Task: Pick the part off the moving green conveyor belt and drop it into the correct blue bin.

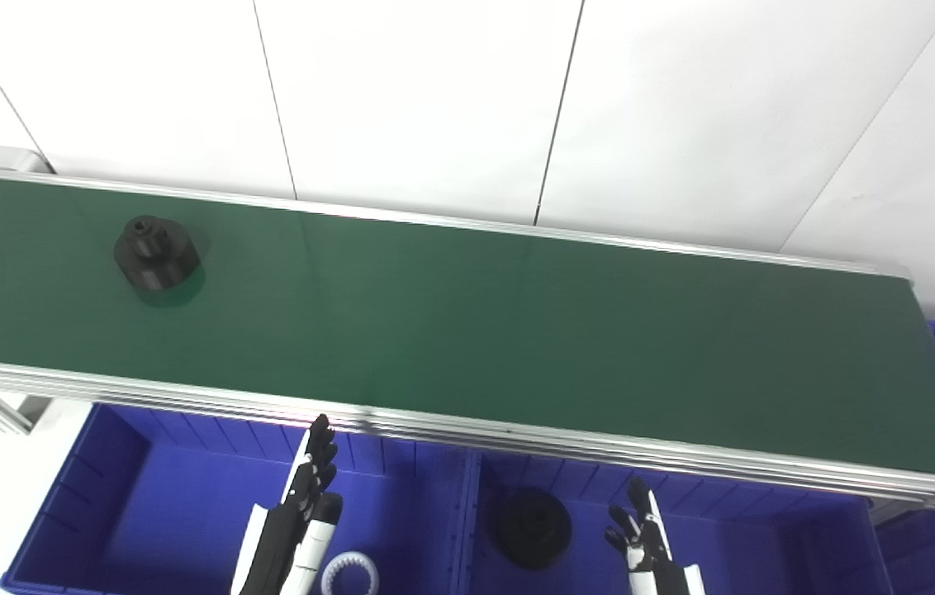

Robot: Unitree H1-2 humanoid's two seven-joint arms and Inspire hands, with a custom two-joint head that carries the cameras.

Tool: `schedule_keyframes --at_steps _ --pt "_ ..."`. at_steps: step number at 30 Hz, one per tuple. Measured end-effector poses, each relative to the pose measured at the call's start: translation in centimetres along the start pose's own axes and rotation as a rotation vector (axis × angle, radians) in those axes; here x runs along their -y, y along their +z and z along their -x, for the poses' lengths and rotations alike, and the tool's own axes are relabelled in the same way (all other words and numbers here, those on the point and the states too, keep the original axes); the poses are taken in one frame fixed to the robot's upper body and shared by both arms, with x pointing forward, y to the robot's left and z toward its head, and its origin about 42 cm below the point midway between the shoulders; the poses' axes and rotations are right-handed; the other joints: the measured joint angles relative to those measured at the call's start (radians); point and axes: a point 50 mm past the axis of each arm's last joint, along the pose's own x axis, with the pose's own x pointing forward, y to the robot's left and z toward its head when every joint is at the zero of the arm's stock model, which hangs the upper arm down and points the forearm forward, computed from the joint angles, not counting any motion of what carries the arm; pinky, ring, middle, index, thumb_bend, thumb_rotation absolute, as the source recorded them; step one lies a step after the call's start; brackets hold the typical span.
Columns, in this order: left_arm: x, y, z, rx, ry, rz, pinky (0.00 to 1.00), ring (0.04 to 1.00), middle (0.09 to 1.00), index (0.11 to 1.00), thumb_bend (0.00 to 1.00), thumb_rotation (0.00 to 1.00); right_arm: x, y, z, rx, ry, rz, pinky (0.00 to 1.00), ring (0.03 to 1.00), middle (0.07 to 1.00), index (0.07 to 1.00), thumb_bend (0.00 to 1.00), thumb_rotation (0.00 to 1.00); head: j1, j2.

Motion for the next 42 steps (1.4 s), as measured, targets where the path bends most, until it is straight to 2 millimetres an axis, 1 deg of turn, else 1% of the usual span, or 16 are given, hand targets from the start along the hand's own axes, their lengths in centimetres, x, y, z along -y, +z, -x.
schedule_keyframes --at_steps 4,7,8,9,11,12,13,15,18,21,28,32,36,38,40,42 --pt "-0.2 -0.1 0.1 -0.003 -0.002 -0.005 1.00 1.000 1.000 1.000 0.60 0.93 -0.2 -0.1 0.0 -0.004 -0.001 -0.011 0.89 0.948 1.000 1.000 0.76 1.00 -0.005 -0.008" --pt "-0.3 -0.3 0.1 -0.008 -0.001 -0.001 1.00 1.000 1.000 1.000 0.60 0.93 -0.2 -0.2 0.1 -0.007 -0.002 -0.015 0.89 0.946 1.000 1.000 0.77 1.00 -0.006 -0.041" --pt "-0.3 -0.4 0.1 -0.013 -0.002 0.000 1.00 1.000 1.000 1.000 0.60 0.93 -0.2 -0.4 0.1 -0.007 -0.001 -0.015 0.89 0.946 1.000 1.000 0.77 1.00 -0.006 -0.041" --pt "-0.3 -0.5 0.2 -0.017 -0.002 0.000 1.00 1.000 1.000 1.000 0.60 0.93 -0.2 -0.5 0.1 -0.006 0.000 -0.015 0.89 0.945 1.000 1.000 0.78 1.00 -0.006 -0.055" --pt "-0.2 -0.9 0.3 -0.028 -0.003 0.001 1.00 1.000 1.000 1.000 0.60 0.93 -0.3 -0.8 0.1 -0.014 0.000 -0.017 0.88 0.944 1.000 1.000 0.78 1.00 -0.006 -0.057" --pt "-0.2 -1.1 0.3 -0.029 -0.003 0.001 1.00 1.000 1.000 1.000 0.60 0.94 -0.3 -0.8 0.1 -0.014 0.000 -0.017 0.88 0.941 1.000 1.000 0.78 1.00 -0.006 -0.078" --pt "-0.2 -1.2 0.3 -0.028 -0.004 0.001 1.00 1.000 1.000 1.000 0.60 0.94 -0.2 -0.8 0.1 -0.013 -0.001 -0.017 0.87 0.940 1.000 1.000 0.78 1.00 -0.006 -0.081" --pt "-0.2 -1.5 0.3 -0.023 -0.006 0.000 1.00 1.000 1.000 1.000 0.59 0.93 -0.2 -1.0 0.1 -0.011 -0.002 -0.019 0.88 0.943 1.000 1.000 0.78 1.00 0.001 -0.113" --pt "-0.1 -1.6 0.1 -0.013 -0.008 0.002 1.00 1.000 1.000 1.000 0.58 0.93 -0.1 -1.4 -0.1 -0.018 -0.004 -0.025 0.87 0.937 1.000 1.000 0.78 1.00 0.011 -0.118" --pt "-0.1 -1.7 0.0 -0.010 -0.009 0.003 1.00 1.000 1.000 1.000 0.56 0.93 0.0 -1.4 -0.2 -0.017 -0.008 -0.027 0.86 0.940 1.000 1.000 0.76 0.99 0.018 -0.114" --pt "0.0 -1.8 -0.2 0.002 -0.011 0.005 1.00 1.000 1.000 1.000 0.58 0.93 0.0 -1.3 -0.3 -0.013 -0.006 -0.031 0.88 0.953 1.000 1.000 0.76 1.00 0.026 -0.117" --pt "0.1 -1.8 -0.2 0.003 -0.013 0.006 1.00 1.000 1.000 1.000 0.58 0.92 0.1 -1.3 -0.5 -0.011 -0.007 -0.030 0.86 0.943 1.000 1.000 0.75 1.00 0.034 -0.114" --pt "0.2 -1.8 -0.2 0.003 -0.015 0.007 1.00 1.000 1.000 1.000 0.60 0.91 0.1 -1.3 -0.5 -0.011 -0.008 -0.029 0.87 0.944 1.000 1.000 0.75 1.00 0.066 -0.098" --pt "0.3 -1.8 -0.2 0.004 -0.016 0.010 1.00 1.000 1.000 1.000 0.58 0.91 0.3 -1.3 -0.4 -0.010 -0.003 -0.027 0.87 0.947 1.000 1.000 0.76 1.00 0.096 -0.088" --pt "0.7 -1.7 -0.3 0.007 -0.019 0.012 1.00 1.000 1.000 1.000 0.52 0.92 0.6 -1.2 -0.5 -0.007 0.000 -0.025 0.88 0.956 1.000 1.000 0.76 1.00 0.110 -0.081" --pt "1.1 -1.6 -0.4 0.011 -0.023 0.017 1.00 1.000 1.000 1.000 0.50 0.91 1.0 -1.1 -0.5 -0.002 -0.005 -0.028 0.88 0.961 1.000 1.000 0.76 1.00 0.126 -0.080"
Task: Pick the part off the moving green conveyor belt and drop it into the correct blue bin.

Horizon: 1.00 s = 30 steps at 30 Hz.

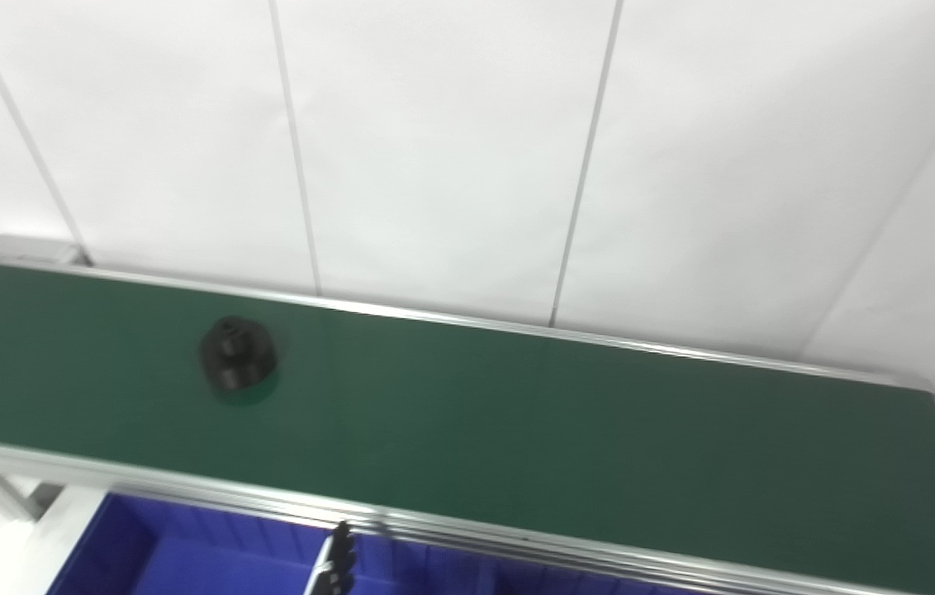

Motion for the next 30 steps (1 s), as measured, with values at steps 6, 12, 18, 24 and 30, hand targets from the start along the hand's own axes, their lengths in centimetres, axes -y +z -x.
schedule_keyframes --at_steps 6,12,18,24,30 --pt "0.7 0.2 -0.3 0.009 -0.007 0.009 0.97 0.995 1.000 1.000 0.55 0.86 0.9 0.0 -0.1 0.002 -0.006 -0.006 0.89 0.966 1.000 1.000 0.76 1.00 0.054 0.034" --pt "1.4 0.4 -0.7 0.016 -0.002 -0.001 0.93 1.000 1.000 1.000 0.47 0.80 1.8 0.7 -0.5 0.026 -0.004 -0.014 0.93 0.976 1.000 1.000 0.73 1.00 0.083 0.048" --pt "1.4 0.4 -0.8 0.014 0.006 -0.006 0.96 1.000 1.000 1.000 0.50 0.79 2.3 0.8 -0.8 0.035 0.009 -0.019 0.94 0.983 1.000 1.000 0.72 1.00 0.097 0.052" --pt "1.4 0.4 -1.0 0.013 0.013 -0.011 0.97 0.997 1.000 1.000 0.52 0.81 2.3 0.9 -1.0 0.039 0.014 -0.002 0.92 0.979 1.000 1.000 0.69 1.00 0.080 0.060" --pt "1.3 0.3 -1.1 -0.003 0.012 -0.010 0.97 1.000 1.000 1.000 0.51 0.83 1.9 1.1 -1.3 0.051 0.038 0.043 0.89 0.936 0.979 1.000 0.78 0.91 0.045 0.090"
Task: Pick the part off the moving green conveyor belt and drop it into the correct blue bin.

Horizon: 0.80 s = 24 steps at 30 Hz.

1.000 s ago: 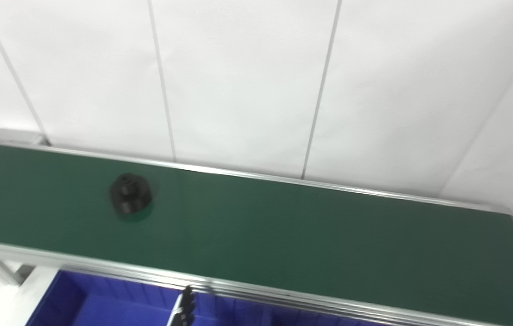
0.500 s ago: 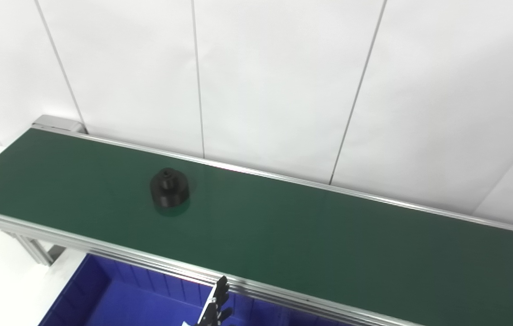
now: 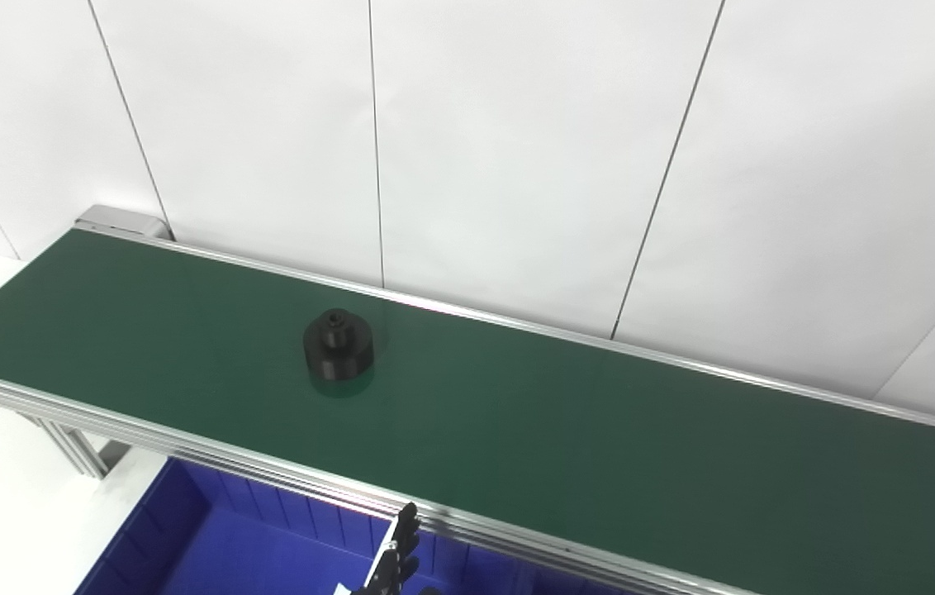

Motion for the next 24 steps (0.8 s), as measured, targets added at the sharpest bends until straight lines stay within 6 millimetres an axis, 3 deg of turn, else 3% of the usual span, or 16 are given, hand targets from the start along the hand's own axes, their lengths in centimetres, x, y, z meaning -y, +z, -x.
schedule_keyframes --at_steps 3,6,11,16,21,24 --pt "0.0 0.1 -0.2 0.004 -0.002 0.010 0.97 1.000 1.000 1.000 0.51 0.85 -0.3 1.3 -0.2 0.050 0.015 0.035 0.87 0.912 0.941 1.000 0.85 0.85 -0.032 0.029" --pt "-0.2 0.4 -0.5 0.009 -0.005 0.019 0.97 1.000 1.000 1.000 0.53 0.86 -0.4 3.9 -0.6 0.179 0.022 0.095 0.85 0.887 0.913 1.000 0.89 0.82 -0.049 0.037" --pt "-1.1 0.8 -0.7 0.004 -0.022 -0.001 0.97 1.000 1.000 1.000 0.56 0.89 -0.8 7.7 -2.7 0.350 0.054 0.209 0.82 0.889 0.939 1.000 0.91 0.71 -0.078 0.046" --pt "-1.3 0.7 -1.0 0.000 -0.027 0.000 0.99 1.000 1.000 1.000 0.58 0.89 -1.0 13.5 -7.0 0.496 0.064 0.303 0.76 0.875 0.940 1.000 0.93 0.65 -0.087 0.043" --pt "-1.3 0.2 -1.6 -0.010 -0.036 0.000 0.98 1.000 1.000 1.000 0.60 0.89 -2.1 17.5 -11.4 0.516 0.114 0.450 0.67 0.836 0.929 1.000 0.93 0.57 -0.097 0.041" --pt "-1.3 0.3 -1.8 -0.006 -0.038 -0.002 0.97 1.000 1.000 1.000 0.61 0.89 -2.7 19.3 -13.5 0.540 0.138 0.514 0.67 0.815 0.909 0.980 0.96 0.51 -0.109 0.038"
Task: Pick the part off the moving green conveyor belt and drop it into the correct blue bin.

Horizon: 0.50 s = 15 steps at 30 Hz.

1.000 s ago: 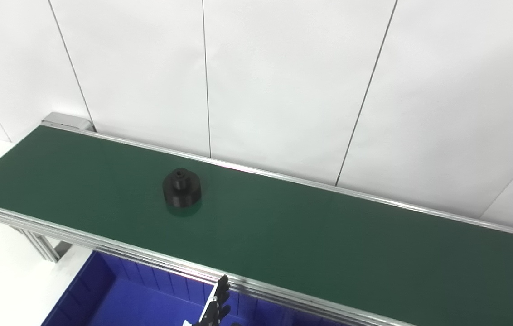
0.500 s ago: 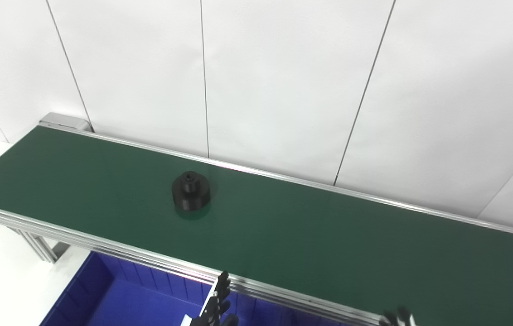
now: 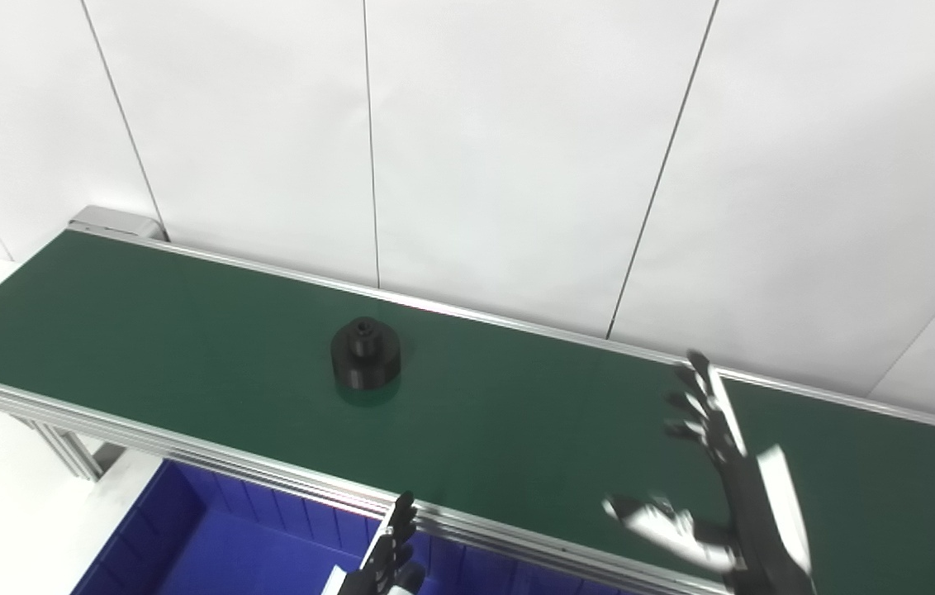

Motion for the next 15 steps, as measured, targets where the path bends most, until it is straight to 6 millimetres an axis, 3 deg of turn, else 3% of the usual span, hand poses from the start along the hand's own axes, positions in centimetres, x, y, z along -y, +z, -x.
schedule_keyframes --at_steps 7,15 --pt "-0.2 -0.7 -0.2 -0.021 -0.011 -0.007 0.99 1.000 1.000 1.000 0.59 0.90 -0.7 -0.1 -5.7 -0.022 0.095 0.055 0.67 0.841 0.922 0.966 1.00 0.43 -0.012 -0.005" --pt "0.0 -0.7 -0.5 -0.019 -0.027 -0.011 1.00 1.000 0.999 1.000 0.58 0.93 -1.5 2.4 -12.8 0.025 0.224 0.198 0.68 0.891 0.945 0.950 1.00 0.34 -0.014 -0.020"
